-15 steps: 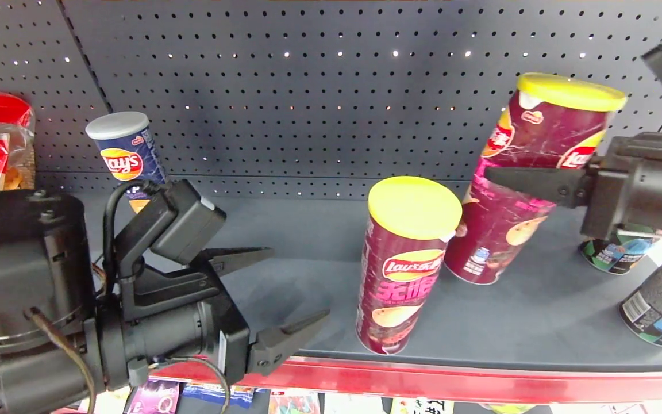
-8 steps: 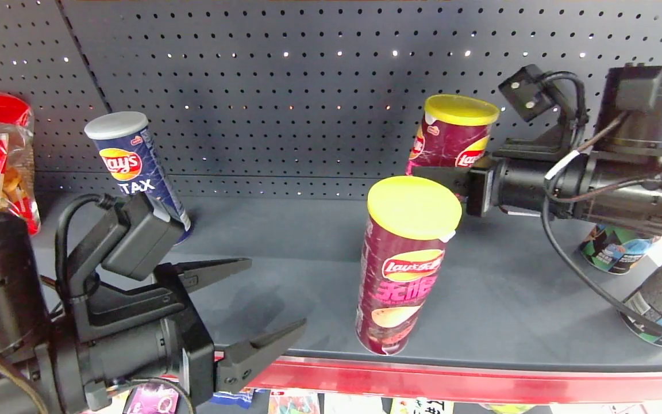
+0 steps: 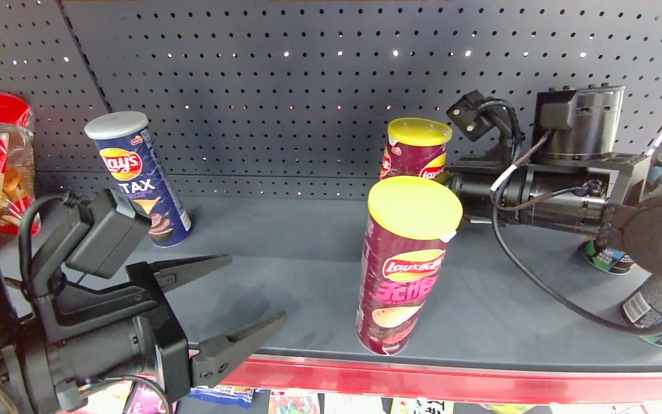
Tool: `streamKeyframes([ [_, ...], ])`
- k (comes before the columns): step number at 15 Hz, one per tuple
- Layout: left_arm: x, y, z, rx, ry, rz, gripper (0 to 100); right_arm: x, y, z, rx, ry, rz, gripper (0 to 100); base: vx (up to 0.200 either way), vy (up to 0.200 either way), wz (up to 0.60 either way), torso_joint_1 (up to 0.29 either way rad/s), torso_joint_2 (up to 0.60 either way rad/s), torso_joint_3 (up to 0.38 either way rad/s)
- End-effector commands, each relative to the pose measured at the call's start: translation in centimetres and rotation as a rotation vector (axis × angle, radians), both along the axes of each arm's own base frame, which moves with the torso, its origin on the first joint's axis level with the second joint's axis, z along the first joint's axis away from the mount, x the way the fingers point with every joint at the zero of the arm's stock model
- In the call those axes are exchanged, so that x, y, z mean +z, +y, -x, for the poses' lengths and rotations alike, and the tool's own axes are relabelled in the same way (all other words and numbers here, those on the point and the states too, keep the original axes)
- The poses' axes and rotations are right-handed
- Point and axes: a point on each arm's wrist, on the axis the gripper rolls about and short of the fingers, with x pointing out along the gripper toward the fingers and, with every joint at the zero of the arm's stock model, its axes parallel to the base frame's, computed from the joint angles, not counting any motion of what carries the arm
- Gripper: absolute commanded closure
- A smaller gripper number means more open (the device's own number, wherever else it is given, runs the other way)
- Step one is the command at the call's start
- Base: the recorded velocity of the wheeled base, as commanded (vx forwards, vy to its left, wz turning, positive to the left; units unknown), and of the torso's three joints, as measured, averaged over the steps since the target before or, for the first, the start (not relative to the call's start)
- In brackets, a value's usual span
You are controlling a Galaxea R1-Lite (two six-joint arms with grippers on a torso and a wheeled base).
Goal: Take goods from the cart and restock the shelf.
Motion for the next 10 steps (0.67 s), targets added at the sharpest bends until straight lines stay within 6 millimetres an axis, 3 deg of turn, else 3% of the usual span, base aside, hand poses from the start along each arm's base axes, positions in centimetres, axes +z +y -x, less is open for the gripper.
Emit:
streamKeyframes([
  [1,0.0,0.0,0.0,-0.002,0.001,0.001,0,-0.1,0.0,0.0,-0.001,0.004,0.002,100,0.0,0.0,0.0,0.0,0.0,0.0],
  [2,0.0,0.0,0.0,-0.002,0.001,0.001,0,-0.2,0.0,0.0,-0.003,0.007,0.003,100,0.0,0.0,0.0,0.0,0.0,0.0],
  [3,0.0,0.0,0.0,-0.002,0.001,0.001,0,-0.2,-0.1,0.0,-0.003,0.009,0.004,0,0.0,0.0,0.0,0.0,0.0,0.0],
  [10,0.1,-0.1,-0.1,-0.002,-0.003,0.001,0,0.7,-1.5,2.3,-0.057,-0.008,0.003,0,0.0,0.0,0.0,0.0,0.0,0.0],
])
